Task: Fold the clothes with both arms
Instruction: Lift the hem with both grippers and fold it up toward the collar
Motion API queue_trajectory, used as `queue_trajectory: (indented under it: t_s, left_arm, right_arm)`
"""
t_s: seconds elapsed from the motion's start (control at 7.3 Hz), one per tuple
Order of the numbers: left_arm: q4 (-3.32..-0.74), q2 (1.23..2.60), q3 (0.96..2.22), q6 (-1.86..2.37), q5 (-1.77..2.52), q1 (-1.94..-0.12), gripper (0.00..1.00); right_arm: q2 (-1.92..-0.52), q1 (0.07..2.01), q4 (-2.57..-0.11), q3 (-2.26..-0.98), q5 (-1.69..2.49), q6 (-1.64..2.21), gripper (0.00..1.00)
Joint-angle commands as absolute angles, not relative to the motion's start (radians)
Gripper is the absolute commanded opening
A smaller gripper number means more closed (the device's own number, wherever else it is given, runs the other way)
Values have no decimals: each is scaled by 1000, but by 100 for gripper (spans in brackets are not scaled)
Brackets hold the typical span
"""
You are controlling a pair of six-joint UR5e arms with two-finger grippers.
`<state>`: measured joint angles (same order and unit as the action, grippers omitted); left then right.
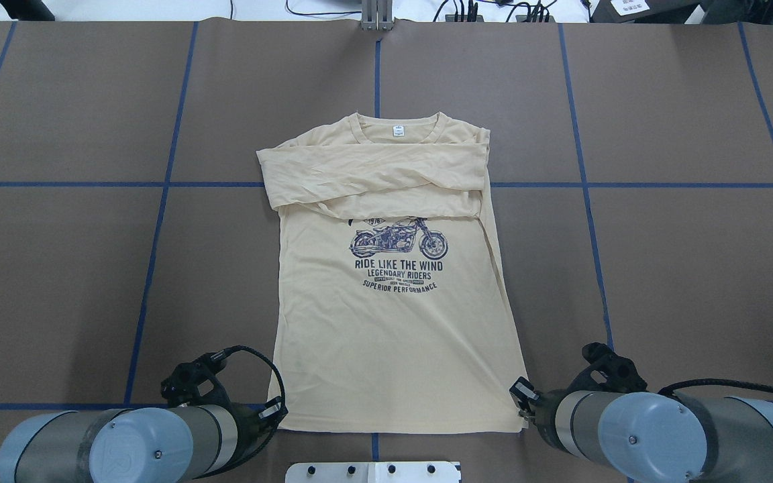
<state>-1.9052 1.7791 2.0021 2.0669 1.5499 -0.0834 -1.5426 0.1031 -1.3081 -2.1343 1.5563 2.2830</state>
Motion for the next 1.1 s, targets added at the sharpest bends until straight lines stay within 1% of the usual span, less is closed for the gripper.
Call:
queue_trajectory:
  t_s: [0.0,0.27,0.55,0.69,0.82,0.96]
  left_arm:
    - [-1905,1723,2082,2057,1557,-89,0]
    - [-1905,1633,2188,2057,1607,-87,0]
    - [-1905,1638,2229,2077,1634,-86,0]
    - [-1907,1640,2276,2068,1637,-93,0]
    - [-1908,1641,2286,2060,1628,-100,0]
    - [-1908,1663,2295,1948,1644,-160,0]
  right_arm:
    - [-1539,74,-1307,-2155,1548,2286,0]
    - [-1540,34,-1308,-2174,1543,2319,0]
    - [-1563,31,-1313,-2223,1551,2319,0]
    - [-1580,63,-1315,-2279,1563,2318,0]
    - [-1574,160,-1321,-2305,1668,2318,0]
    - [-1556,243,-1371,-2296,1778,2306,0]
